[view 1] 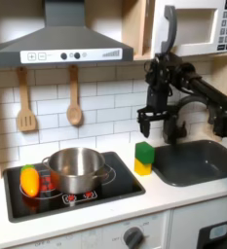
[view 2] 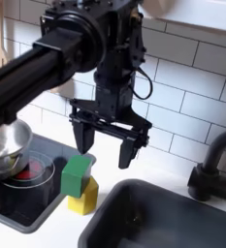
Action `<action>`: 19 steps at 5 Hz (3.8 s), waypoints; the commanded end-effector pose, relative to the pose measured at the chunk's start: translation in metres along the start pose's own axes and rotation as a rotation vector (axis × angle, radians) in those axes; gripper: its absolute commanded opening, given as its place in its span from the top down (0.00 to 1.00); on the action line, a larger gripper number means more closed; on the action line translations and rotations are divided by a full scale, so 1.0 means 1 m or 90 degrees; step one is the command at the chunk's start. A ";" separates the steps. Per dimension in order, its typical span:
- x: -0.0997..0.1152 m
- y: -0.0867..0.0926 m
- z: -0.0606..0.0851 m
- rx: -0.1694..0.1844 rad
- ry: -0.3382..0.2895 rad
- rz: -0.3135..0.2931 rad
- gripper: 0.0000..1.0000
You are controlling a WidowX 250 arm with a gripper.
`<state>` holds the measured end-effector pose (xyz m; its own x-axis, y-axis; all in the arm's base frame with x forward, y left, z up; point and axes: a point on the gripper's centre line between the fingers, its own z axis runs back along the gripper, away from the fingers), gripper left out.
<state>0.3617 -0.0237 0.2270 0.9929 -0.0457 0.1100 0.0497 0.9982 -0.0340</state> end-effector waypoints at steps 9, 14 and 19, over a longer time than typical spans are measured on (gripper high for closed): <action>0.000 -0.002 -0.016 0.015 0.050 0.016 0.00; -0.120 0.009 0.027 0.030 0.034 0.010 0.00; -0.202 0.017 0.032 0.049 0.046 0.017 0.00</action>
<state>0.1585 0.0033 0.2365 0.9991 -0.0183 0.0383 0.0168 0.9990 0.0408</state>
